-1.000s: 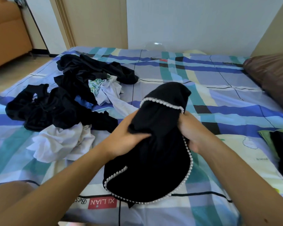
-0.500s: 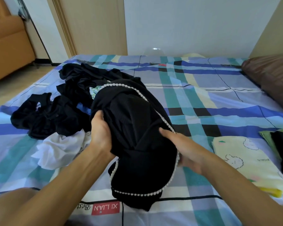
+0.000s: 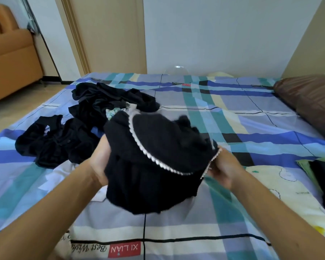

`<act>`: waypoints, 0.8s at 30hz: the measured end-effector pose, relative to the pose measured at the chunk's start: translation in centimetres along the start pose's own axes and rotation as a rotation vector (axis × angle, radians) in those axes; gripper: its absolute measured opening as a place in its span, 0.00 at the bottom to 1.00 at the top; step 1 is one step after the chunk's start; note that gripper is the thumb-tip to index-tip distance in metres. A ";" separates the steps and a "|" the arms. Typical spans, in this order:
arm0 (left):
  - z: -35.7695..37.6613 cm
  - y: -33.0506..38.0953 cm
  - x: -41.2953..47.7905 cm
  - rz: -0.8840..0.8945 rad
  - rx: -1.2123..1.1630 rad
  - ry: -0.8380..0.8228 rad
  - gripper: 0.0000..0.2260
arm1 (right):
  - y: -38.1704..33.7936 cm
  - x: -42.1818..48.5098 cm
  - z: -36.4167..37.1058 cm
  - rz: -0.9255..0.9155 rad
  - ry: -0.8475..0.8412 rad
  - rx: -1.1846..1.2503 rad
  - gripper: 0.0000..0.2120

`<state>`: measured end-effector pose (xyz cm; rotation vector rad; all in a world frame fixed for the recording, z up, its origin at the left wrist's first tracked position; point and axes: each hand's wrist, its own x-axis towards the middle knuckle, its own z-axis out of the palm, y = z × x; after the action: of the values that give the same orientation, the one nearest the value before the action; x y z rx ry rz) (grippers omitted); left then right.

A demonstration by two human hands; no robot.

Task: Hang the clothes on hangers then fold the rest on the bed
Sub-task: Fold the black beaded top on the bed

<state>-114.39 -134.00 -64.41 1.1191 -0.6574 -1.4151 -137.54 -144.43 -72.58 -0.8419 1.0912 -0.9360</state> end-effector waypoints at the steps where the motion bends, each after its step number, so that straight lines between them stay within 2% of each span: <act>1: 0.3 0.1 -0.1 -0.065 0.031 -0.082 0.15 | -0.9 0.5 -0.4 -0.015 0.005 0.009 0.09; 3: 0.1 0.3 0.7 -0.201 0.191 -0.196 0.16 | -2.8 0.9 -1.1 -0.050 0.023 0.047 0.05; 4: -0.4 0.5 1.2 -0.220 0.315 -0.261 0.12 | -3.9 0.9 -1.4 -0.077 0.018 0.102 0.03; 5: -0.8 1.0 1.7 -0.231 0.443 -0.354 0.13 | -5.0 0.8 -1.9 -0.103 0.009 0.161 0.07; 6: -0.8 1.8 1.7 -0.238 0.565 -0.497 0.06 | -6.0 0.6 -2.6 -0.130 -0.051 0.215 0.12; 7: -0.8 2.6 2.0 -0.241 0.748 -0.622 0.16 | -7.1 0.2 -3.2 -0.185 -0.116 0.192 0.13; 8: -0.9 3.4 2.5 -0.240 0.956 -0.751 0.11 | -8.2 -0.6 -3.5 -0.261 -0.167 0.064 0.07; 9: -0.3 4.1 2.8 -0.173 1.190 -0.864 0.15 | -9.2 -1.3 -4.0 -0.351 -0.207 -0.158 0.05; 11: 0.1 4.8 3.7 0.062 1.645 -0.954 0.08 | -11.6 -2.5 -4.8 -0.536 -0.288 -0.712 0.21; 12: -0.3 5.2 4.2 0.176 1.884 -0.973 0.06 | -12.9 -3.2 -5.0 -0.585 -0.322 -0.959 0.26; 14: -0.6 5.7 4.5 0.369 2.336 -0.998 0.09 | -15.0 -3.7 -5.4 -0.668 -0.362 -1.456 0.26; 15: -0.7 6.1 4.6 0.449 2.502 -0.985 0.10 | -15.8 -3.7 -5.4 -0.731 -0.371 -1.709 0.22; 18: -0.5 8.4 4.7 0.550 2.870 -0.822 0.16 | -17.3 -4.4 -4.9 -1.063 -0.385 -2.248 0.15; 21: 0.0 10.2 5.4 0.457 2.933 -0.614 0.37 | -19.6 -5.8 -3.8 -1.253 -0.406 -2.521 0.13; 22: 0.1 10.6 5.3 0.406 2.926 -0.564 0.38 | -20.5 -6.1 -3.5 -1.298 -0.386 -2.548 0.14; 24: 0.0 11.0 5.1 0.342 2.955 -0.488 0.33 | -21.3 -6.7 -2.9 -1.426 -0.343 -2.550 0.16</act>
<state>-109.12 -140.89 -56.01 -1.1648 1.9038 -0.5645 -145.72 -146.52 -51.68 -3.8897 0.6423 0.4133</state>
